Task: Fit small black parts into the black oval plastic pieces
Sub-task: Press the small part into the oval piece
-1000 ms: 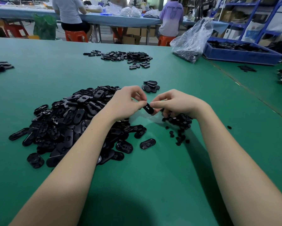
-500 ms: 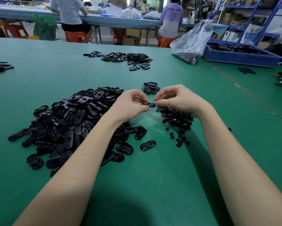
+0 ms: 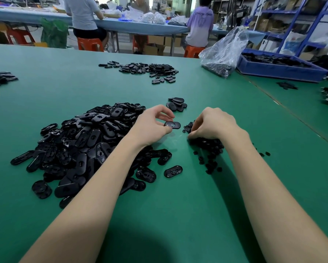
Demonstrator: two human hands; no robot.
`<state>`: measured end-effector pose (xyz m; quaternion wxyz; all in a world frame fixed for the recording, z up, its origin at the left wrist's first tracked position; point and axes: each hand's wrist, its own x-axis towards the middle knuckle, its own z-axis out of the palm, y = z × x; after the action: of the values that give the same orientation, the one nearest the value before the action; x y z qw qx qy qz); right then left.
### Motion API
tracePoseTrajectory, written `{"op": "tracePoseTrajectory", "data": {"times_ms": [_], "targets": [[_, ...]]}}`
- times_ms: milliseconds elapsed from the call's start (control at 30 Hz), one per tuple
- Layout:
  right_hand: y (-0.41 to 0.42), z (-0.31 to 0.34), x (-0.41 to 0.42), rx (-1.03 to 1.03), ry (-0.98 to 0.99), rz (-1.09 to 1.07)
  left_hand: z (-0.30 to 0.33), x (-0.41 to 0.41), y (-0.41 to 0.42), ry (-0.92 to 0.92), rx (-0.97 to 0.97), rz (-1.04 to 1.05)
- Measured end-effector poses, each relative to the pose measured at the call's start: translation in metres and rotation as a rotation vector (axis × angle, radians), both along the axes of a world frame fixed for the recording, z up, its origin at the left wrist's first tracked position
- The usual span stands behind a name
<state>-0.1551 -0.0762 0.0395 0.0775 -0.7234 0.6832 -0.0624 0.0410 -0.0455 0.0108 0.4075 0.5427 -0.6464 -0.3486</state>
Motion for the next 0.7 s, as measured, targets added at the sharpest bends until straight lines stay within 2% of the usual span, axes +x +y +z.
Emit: {"op": "tracePoseTrajectory", "data": {"times_ms": [467,533,700], "targets": [[0.0025,-0.0039,0.0048,-0.048,0.023,0.049,-0.0043,0.001,-0.0028,-0.014,-0.037,0.013],[0.0014,-0.0034,0.0024,-0.042,-0.082,0.062,-0.0047,0.0005,-0.0026,-0.02,-0.04,0.014],[-0.0002,-0.0013,-0.0004,0.067,-0.665,0.123,-0.0039,-0.0001,-0.0014,-0.01,-0.041,0.018]]}}
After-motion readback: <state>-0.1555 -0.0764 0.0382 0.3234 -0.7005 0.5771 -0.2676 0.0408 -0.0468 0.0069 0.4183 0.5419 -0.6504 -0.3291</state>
